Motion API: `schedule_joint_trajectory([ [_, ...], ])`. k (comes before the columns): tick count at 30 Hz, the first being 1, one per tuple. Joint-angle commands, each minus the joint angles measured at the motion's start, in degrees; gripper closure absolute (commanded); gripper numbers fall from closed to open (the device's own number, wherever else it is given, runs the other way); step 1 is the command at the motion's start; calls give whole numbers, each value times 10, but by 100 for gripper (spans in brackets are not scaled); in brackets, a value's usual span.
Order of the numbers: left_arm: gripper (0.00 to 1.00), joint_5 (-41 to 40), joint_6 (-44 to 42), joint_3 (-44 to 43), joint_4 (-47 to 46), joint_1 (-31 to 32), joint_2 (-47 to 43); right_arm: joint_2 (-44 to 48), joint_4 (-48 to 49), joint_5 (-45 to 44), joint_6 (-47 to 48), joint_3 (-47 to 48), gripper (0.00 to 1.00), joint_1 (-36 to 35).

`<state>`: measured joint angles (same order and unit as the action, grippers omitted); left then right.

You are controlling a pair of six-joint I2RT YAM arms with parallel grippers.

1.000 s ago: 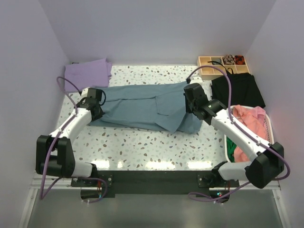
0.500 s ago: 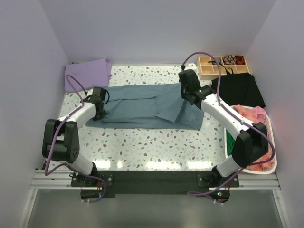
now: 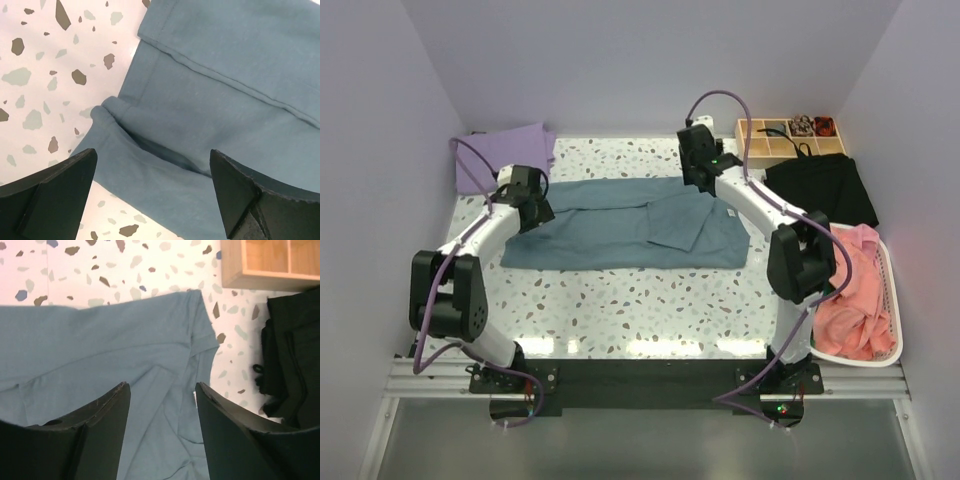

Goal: Fold and stack the t-shirts
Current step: Fold the other side of the tshirt into a rectangle

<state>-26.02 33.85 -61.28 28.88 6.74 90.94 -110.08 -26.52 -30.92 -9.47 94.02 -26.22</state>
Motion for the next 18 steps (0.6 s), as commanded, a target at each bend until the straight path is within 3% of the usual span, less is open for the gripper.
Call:
schedule_joint_trajectory([
  [1, 0, -2, 3, -4, -17, -6, -47, 36, -8, -68, 13, 57, 37, 2],
  [3, 0, 29, -2, 18, -29, -6, -77, 83, -21, -39, 14, 30, 33, 4],
  [9, 0, 147, -31, 74, -87, -5, -123, 148, -103, 79, -72, -80, 34, 3],
  [15, 0, 209, -32, 116, -139, -3, -115, 212, 12, 258, -160, -256, 35, 4],
  [18, 0, 207, -30, 121, -140, -4, -94, 216, 66, 288, -206, -311, 35, 5],
])
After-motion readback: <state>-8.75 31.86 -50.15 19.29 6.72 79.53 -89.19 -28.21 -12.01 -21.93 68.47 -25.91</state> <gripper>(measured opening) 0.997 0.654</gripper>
